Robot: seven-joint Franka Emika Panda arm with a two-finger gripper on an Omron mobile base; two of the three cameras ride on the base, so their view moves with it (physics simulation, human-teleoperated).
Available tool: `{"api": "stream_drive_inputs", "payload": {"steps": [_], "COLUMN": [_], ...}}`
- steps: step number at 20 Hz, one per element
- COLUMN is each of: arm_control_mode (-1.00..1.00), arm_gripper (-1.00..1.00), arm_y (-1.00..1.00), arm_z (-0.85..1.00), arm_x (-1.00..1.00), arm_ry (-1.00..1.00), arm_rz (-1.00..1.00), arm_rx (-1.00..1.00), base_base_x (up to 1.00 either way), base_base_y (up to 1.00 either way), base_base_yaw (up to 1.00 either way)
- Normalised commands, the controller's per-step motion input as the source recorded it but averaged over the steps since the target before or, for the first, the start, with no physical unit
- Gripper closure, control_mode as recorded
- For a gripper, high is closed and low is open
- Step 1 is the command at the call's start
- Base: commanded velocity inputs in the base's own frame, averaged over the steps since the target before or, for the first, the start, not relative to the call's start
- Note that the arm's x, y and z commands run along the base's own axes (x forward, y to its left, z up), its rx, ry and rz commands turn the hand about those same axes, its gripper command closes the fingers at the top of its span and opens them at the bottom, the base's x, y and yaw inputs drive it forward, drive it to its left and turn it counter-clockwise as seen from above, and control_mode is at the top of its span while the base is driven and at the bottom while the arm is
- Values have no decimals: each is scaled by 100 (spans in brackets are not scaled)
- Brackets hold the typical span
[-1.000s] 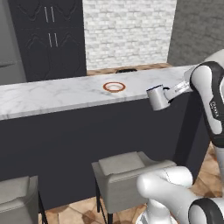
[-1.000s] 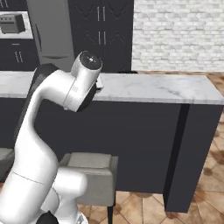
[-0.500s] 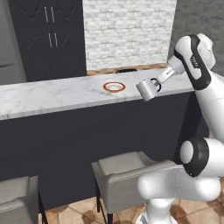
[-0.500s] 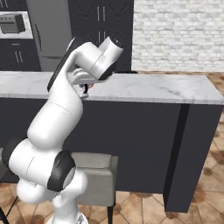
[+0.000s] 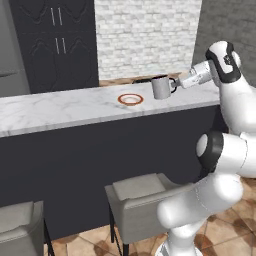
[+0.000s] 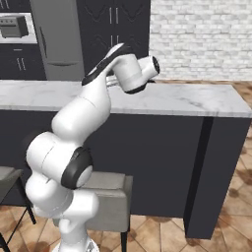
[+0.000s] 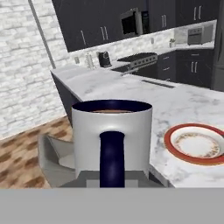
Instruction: Pick the cup of tea, navigate to the dining table, and place it on the saucer.
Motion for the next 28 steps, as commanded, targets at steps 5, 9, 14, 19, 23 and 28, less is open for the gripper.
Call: {"api": "stream_drive_inputs", "payload": {"steps": [5,9,14,19,23,28], "arm_control_mode": [-100,-100,-100,-100,-100,-100], "arm_gripper": [100,100,100,100,100,100], "arm_y": [0,6,25,28,24,22], "arm_z": [-2,0,-11,-33,-48,-6], "arm_x": [78,20,17,2,0,0], "arm_ry": [-5,6,13,-4,-30,-39], "arm_rz": [5,9,5,0,0,0], "arm_rx": [18,1,-2,-4,-5,0], "base_base_x": [0,0,0,0,0,0], "base_base_y": [0,0,0,0,0,0], "base_base_yaw": [0,0,0,0,0,0]}}
